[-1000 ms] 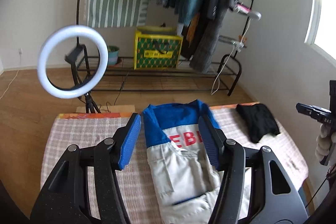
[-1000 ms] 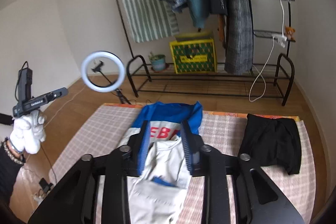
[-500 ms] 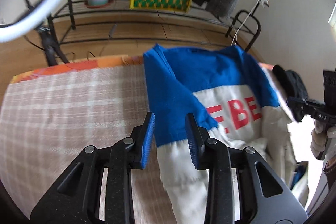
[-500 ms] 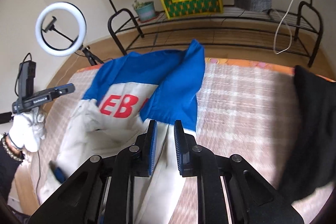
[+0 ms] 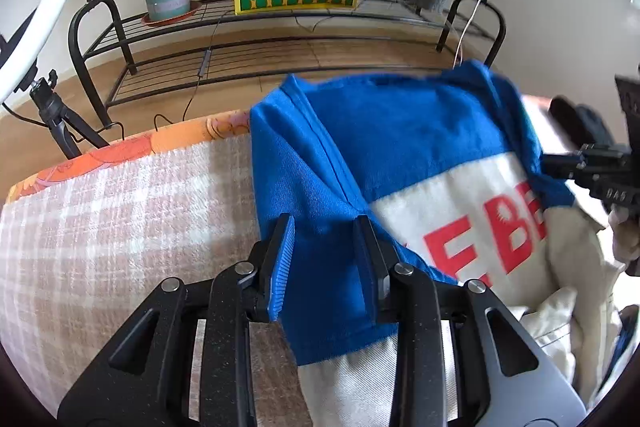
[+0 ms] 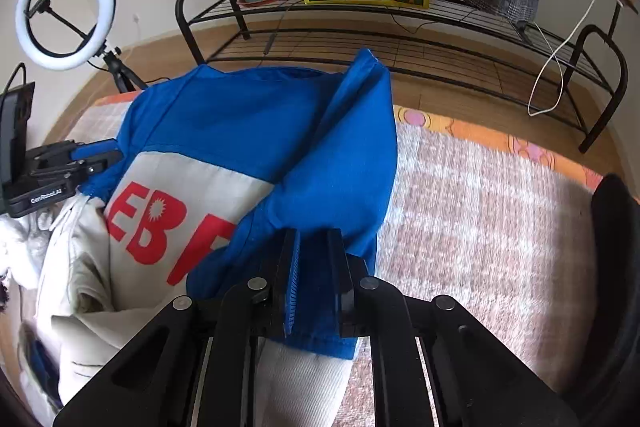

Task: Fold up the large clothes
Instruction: 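Lift the folded jacket by the collar with both grippers and flip it over, then lower the flipped jacket onto the bed and open both grippers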

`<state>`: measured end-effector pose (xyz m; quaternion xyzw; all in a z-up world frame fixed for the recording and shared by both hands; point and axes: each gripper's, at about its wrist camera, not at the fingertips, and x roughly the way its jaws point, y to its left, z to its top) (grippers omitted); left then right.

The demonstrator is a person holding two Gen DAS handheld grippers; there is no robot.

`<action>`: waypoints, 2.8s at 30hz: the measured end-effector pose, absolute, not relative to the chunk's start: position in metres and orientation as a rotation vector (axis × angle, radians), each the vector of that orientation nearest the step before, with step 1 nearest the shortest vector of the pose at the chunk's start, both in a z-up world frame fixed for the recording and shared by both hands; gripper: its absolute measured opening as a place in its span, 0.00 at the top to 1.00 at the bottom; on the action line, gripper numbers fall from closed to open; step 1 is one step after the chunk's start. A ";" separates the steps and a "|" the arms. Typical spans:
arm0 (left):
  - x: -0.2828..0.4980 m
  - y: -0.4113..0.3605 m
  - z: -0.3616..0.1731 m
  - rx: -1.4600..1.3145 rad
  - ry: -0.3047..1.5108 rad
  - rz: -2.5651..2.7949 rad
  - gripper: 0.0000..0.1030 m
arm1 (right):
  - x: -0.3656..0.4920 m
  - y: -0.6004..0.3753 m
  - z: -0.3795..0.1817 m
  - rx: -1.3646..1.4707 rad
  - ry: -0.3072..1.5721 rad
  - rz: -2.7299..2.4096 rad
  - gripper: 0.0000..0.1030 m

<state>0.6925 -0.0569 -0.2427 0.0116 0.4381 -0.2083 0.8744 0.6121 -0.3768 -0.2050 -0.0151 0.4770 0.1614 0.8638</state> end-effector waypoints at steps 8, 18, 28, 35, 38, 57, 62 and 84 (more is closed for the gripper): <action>0.736 -0.007 -0.242 -0.270 0.919 -0.371 0.42 | 0.631 -0.438 -0.205 0.254 0.886 0.286 0.69; 0.783 -0.042 -0.260 -0.243 1.008 -0.427 0.53 | 0.681 -0.430 -0.227 0.351 0.945 0.351 0.67; 0.761 -0.046 -0.243 -0.209 0.889 -0.373 0.99 | 0.657 -0.405 -0.193 0.208 0.817 0.375 0.97; 0.720 -0.042 -0.193 -0.202 0.802 -0.408 0.99 | 0.615 -0.402 -0.137 0.159 0.722 0.400 0.98; 0.689 -0.039 -0.167 -0.174 0.755 -0.418 0.99 | 0.593 -0.400 -0.114 0.150 0.698 0.409 0.98; 0.440 -0.031 -0.125 -0.034 0.681 -0.489 0.99 | 0.367 -0.400 -0.072 0.000 0.656 0.400 0.98; 0.374 -0.026 -0.171 0.092 0.723 -0.498 0.99 | 0.311 -0.395 -0.113 -0.087 0.714 0.397 0.98; 0.244 0.104 -0.094 -0.135 0.653 -0.466 0.95 | 0.082 -0.454 0.008 -0.039 0.506 0.291 0.95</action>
